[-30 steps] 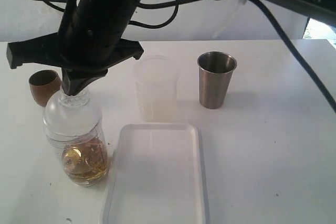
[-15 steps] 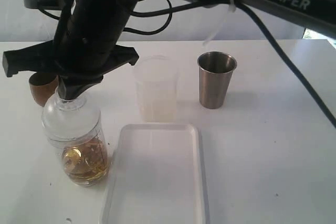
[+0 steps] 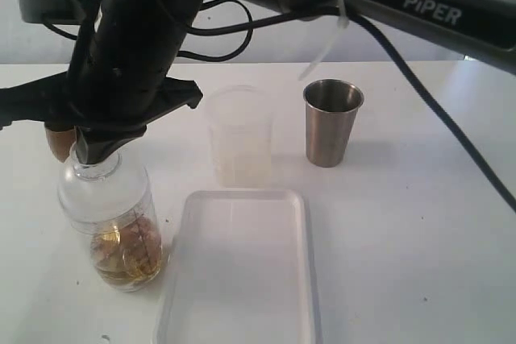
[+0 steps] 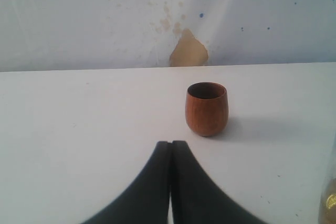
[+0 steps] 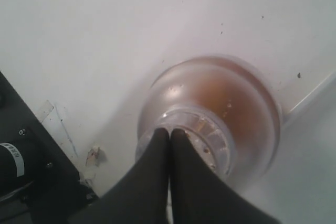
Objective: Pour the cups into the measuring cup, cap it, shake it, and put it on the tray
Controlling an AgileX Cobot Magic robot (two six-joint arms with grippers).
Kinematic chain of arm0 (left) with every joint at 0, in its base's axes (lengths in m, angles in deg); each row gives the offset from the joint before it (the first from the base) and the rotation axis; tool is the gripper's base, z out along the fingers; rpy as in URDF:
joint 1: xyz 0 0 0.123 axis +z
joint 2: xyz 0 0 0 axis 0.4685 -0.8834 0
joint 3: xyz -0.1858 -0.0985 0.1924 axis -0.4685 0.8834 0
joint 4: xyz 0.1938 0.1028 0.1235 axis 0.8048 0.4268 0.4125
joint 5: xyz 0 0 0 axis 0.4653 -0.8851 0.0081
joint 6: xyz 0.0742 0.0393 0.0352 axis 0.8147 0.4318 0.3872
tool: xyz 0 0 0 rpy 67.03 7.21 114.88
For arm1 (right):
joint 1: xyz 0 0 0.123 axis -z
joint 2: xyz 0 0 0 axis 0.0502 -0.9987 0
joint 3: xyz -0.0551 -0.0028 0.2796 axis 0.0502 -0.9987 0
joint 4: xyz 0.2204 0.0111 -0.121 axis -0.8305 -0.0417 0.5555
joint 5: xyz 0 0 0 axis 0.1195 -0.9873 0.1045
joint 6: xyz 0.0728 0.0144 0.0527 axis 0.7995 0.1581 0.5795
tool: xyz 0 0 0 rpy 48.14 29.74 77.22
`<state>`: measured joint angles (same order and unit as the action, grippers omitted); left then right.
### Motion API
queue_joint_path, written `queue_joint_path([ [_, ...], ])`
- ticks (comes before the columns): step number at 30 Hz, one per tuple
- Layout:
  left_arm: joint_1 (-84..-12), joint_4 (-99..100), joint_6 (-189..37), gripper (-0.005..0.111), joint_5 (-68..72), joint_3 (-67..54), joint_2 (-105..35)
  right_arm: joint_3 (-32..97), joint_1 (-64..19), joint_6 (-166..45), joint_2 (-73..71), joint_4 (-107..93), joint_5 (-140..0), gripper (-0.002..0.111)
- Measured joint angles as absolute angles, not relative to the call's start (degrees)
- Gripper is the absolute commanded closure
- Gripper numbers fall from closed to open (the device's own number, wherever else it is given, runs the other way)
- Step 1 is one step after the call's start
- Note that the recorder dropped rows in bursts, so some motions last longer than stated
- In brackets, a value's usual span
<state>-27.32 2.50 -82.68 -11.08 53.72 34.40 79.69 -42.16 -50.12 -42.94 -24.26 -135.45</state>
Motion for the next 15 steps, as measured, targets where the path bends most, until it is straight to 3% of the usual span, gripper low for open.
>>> queue_joint_path([
  [15,-27.3,2.5,-82.7,0.107,-11.1,53.7,34.4,80.7,-42.2,-50.1,-44.3,-23.7,-137.2,0.108],
])
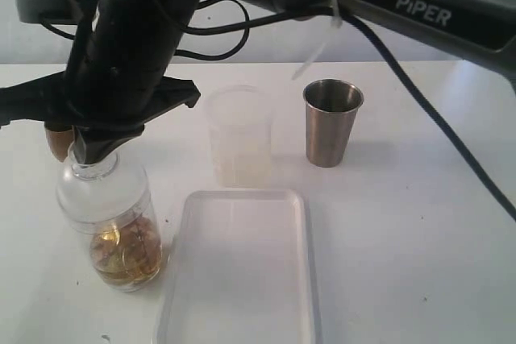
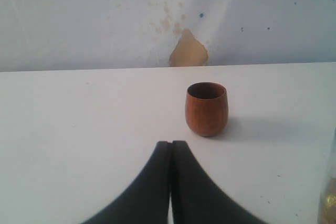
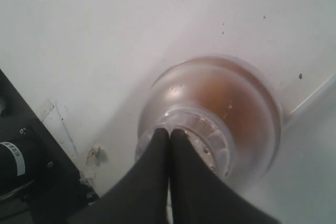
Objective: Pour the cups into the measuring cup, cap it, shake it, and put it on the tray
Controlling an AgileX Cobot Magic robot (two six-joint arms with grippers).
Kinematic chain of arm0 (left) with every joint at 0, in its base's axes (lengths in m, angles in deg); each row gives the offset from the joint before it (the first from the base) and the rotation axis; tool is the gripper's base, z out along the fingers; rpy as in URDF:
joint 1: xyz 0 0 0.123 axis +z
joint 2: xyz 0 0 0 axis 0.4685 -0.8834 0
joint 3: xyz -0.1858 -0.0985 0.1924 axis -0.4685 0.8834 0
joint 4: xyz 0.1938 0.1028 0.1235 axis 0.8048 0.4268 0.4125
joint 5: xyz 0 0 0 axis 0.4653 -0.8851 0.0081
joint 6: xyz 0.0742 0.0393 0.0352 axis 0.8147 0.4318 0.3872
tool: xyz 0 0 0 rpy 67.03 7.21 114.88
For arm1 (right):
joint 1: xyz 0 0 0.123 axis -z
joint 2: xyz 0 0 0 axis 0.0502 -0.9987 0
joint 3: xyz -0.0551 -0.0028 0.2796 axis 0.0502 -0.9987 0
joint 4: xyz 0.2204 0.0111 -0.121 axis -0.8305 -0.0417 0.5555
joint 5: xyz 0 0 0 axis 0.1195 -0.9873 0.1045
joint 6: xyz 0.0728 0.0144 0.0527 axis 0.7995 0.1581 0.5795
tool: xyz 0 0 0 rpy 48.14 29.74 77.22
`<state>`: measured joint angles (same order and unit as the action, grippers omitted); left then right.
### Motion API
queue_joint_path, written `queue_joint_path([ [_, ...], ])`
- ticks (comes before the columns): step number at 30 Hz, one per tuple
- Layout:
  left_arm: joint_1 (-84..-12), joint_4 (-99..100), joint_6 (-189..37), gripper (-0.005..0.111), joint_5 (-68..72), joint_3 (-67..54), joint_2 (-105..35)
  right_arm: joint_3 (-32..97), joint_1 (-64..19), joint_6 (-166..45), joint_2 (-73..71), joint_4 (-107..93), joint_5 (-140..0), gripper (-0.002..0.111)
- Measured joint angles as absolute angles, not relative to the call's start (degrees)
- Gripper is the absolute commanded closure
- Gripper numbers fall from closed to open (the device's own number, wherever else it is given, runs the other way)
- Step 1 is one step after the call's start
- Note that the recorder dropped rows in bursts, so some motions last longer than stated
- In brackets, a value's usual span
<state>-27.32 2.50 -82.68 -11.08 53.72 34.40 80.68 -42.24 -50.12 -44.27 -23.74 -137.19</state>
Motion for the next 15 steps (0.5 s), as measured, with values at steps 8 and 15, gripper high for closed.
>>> queue_joint_path([
  [8,-27.3,2.5,-82.7,0.107,-11.1,53.7,34.4,81.1,-42.2,-50.1,-44.7,-23.9,-137.5,0.108],
  [15,-27.3,2.5,-82.7,0.107,-11.1,53.7,34.4,81.1,-42.2,-50.1,-43.9,-23.7,-136.8,0.108],
])
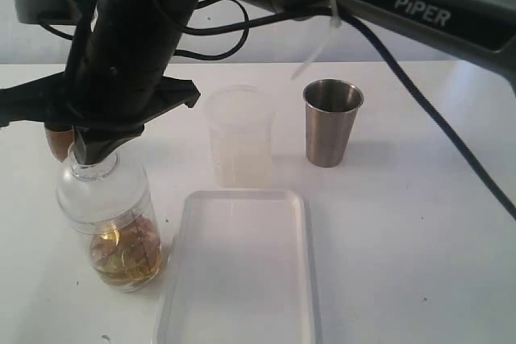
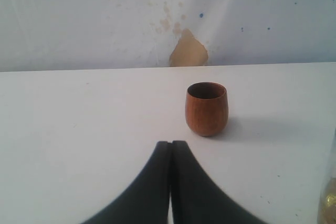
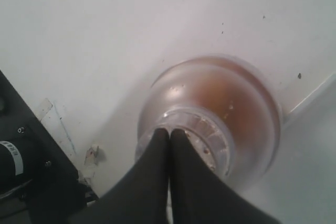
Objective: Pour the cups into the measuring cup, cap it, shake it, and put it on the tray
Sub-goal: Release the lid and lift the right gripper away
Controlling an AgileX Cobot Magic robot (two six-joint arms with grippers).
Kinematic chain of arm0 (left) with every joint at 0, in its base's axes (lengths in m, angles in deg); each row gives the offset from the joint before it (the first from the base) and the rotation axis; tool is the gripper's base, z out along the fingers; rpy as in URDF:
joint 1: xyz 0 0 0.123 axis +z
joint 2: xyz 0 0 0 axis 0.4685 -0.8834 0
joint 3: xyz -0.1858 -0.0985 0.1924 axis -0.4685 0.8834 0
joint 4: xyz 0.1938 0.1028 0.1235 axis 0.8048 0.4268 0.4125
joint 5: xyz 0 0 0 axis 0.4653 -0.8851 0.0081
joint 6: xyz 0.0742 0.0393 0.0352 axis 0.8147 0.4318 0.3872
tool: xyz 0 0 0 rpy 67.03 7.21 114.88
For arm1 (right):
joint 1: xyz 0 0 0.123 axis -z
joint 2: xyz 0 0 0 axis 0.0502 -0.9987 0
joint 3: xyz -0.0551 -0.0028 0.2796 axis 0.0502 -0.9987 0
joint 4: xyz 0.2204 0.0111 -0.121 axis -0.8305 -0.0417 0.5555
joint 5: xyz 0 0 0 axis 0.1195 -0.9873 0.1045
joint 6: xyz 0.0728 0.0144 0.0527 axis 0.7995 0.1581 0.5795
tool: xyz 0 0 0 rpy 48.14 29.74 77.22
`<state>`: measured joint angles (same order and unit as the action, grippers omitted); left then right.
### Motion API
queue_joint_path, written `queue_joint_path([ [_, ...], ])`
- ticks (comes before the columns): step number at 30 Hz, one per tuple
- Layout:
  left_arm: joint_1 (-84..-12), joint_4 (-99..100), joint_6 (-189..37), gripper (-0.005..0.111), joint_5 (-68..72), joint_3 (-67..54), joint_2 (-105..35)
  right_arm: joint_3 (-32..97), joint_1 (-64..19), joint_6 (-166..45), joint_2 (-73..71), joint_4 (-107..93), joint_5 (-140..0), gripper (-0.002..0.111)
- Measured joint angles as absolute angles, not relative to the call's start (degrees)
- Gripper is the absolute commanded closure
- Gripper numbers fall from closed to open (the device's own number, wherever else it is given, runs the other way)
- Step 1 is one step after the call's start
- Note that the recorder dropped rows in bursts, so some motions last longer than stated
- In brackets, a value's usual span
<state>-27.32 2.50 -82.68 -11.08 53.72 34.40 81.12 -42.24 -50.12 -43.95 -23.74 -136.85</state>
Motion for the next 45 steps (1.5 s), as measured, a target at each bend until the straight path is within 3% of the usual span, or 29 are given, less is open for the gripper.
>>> queue_joint_path([
  [5,-27.3,2.5,-82.7,0.107,-11.1,53.7,34.4,81.2,-42.3,-50.2,-43.6,-22.7,-136.5,0.106],
  [14,-27.3,2.5,-82.7,0.107,-11.1,53.7,34.4,82.4,-42.3,-50.3,-43.3,-21.1,-135.5,0.089],
  [30,-27.3,2.5,-82.7,0.107,-11.1,53.7,34.4,82.4,-42.3,-50.3,-39.1,-20.7,-135.7,0.089],
  [32,-27.3,2.5,-82.7,0.107,-11.1,53.7,34.4,82.4,-42.3,-50.4,-37.8,-20.3,-135.7,0.093],
  [35,-27.3,2.5,-82.7,0.107,-11.1,53.7,34.4,82.4,-42.3,-51.5,-35.5,-18.9,-136.3,0.108],
  [45,-27.3,2.5,-82.7,0.107,-11.1,53.7,34.4,79.6,-45.8,-52.5,-21.9,-4.6,-133.8,0.108],
])
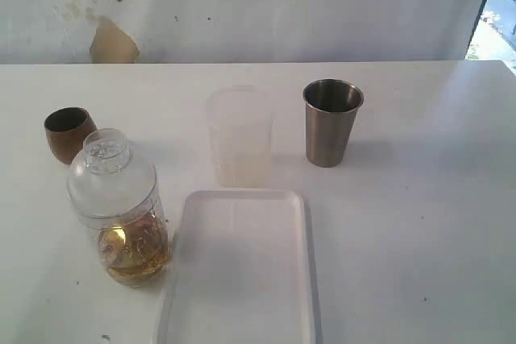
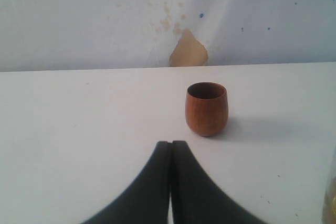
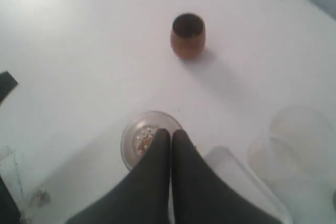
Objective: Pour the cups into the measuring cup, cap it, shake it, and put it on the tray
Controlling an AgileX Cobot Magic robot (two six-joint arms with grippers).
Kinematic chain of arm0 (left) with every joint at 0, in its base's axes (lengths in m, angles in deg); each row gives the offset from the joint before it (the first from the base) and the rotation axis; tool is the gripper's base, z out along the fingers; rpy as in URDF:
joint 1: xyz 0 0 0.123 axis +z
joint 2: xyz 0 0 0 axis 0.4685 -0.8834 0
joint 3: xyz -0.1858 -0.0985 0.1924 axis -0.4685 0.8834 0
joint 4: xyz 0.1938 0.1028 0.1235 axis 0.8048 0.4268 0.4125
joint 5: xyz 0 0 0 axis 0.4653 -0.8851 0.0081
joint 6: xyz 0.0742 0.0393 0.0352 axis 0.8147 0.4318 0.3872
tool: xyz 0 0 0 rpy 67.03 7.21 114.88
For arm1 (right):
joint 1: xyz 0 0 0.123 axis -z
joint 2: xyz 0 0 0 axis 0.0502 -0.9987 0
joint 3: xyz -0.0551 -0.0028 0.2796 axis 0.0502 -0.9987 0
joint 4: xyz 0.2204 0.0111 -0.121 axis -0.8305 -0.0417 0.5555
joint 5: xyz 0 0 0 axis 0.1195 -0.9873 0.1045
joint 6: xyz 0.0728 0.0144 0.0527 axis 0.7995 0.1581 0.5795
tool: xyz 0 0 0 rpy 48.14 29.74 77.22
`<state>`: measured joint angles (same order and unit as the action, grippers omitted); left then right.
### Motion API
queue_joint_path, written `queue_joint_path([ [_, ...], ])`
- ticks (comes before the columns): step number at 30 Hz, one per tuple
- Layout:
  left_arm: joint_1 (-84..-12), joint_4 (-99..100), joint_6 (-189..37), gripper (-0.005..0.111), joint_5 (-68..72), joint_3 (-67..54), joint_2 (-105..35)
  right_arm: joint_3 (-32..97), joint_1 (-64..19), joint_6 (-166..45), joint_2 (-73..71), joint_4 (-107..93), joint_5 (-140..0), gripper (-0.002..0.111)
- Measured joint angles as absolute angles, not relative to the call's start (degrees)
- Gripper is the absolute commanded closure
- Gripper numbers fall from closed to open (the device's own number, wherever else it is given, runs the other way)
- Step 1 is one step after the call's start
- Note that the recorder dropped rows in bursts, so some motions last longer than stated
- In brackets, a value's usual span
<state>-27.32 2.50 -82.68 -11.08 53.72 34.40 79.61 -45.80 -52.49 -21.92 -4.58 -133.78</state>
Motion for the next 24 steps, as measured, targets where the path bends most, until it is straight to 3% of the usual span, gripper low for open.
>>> queue_joint_path([
  [14,-27.3,2.5,-82.7,0.107,-11.1,53.7,34.4,48.1,-48.3,-52.5,8.1,-0.3,-109.6,0.108],
  [24,-27.3,2.5,-82.7,0.107,-11.1,53.7,34.4,37.0,-48.5,-52.0,23.5,-0.1,-114.1,0.108],
])
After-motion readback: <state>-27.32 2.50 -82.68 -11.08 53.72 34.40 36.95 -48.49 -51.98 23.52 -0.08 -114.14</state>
